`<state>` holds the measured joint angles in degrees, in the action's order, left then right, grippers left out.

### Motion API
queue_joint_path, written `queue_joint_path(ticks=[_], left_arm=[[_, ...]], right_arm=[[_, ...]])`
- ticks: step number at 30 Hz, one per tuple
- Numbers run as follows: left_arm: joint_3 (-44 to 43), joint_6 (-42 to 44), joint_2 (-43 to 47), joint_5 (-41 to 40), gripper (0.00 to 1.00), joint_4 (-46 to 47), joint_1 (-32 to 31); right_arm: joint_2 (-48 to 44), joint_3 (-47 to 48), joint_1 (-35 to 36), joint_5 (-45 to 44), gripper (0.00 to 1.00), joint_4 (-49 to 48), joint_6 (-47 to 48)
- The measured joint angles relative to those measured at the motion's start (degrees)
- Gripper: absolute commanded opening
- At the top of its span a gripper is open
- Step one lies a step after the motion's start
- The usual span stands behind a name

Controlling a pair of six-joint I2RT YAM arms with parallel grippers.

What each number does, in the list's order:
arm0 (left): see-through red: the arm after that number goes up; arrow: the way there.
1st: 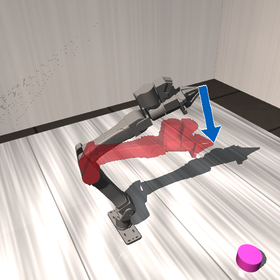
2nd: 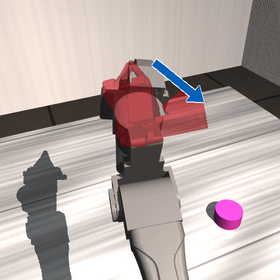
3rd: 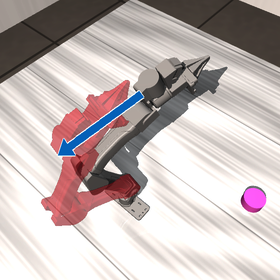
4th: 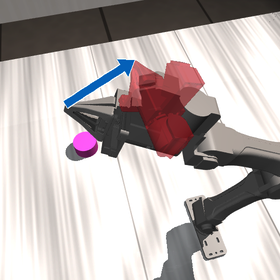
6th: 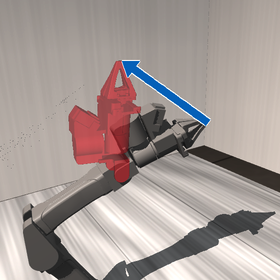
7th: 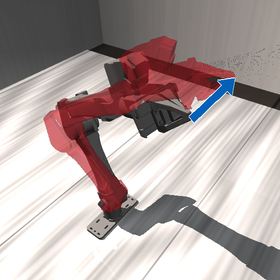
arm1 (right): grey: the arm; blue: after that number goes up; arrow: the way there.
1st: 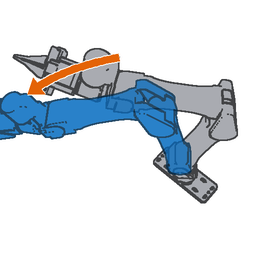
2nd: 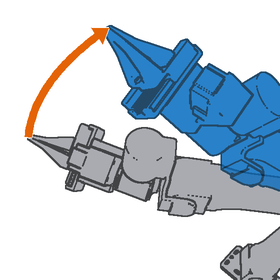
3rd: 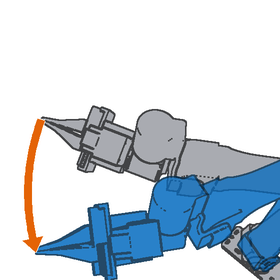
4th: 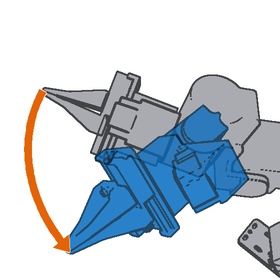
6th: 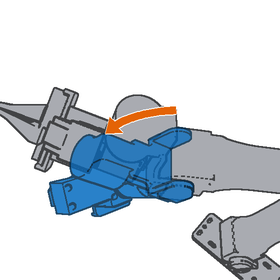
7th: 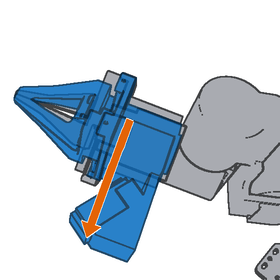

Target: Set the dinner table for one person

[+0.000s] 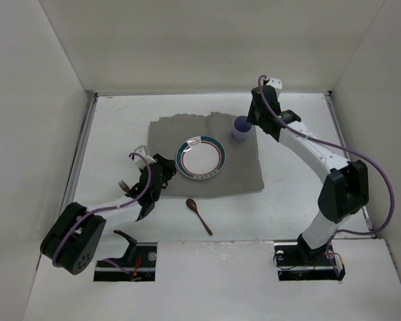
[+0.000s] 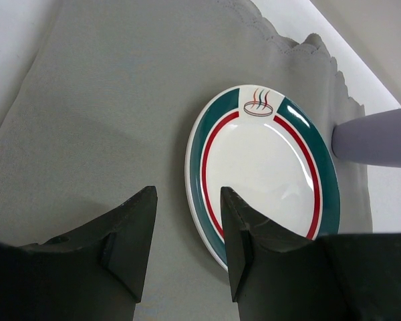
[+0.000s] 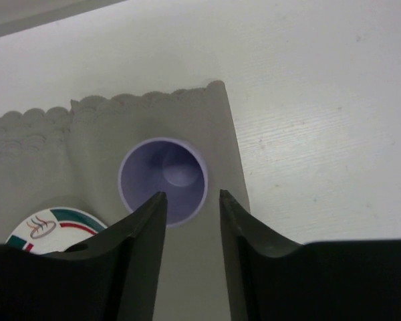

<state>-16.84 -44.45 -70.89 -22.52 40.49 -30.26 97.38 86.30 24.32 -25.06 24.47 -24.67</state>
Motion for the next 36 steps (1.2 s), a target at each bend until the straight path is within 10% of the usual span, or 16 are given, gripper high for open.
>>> queue_joint_path(ticks=[6,15,36], left_arm=[[-0.02,0.28,0.24,-0.17,0.4,0.0,0.11],[-0.17,0.81,0.28,-0.72,0.4,-1.07,0.52],[-0.17,2.91,4.22,-3.17,0.41,-1.68,1.29]], right_arm=[[-12.68,-15.87,10.64,3.52,0.1,-6.29,1.62],[-15.06,-33.18,37.35,10.71,0.41,-18.64,1.86],[-3.34,-36.24,48.22,7.45,0.35,-20.87,-3.58]])
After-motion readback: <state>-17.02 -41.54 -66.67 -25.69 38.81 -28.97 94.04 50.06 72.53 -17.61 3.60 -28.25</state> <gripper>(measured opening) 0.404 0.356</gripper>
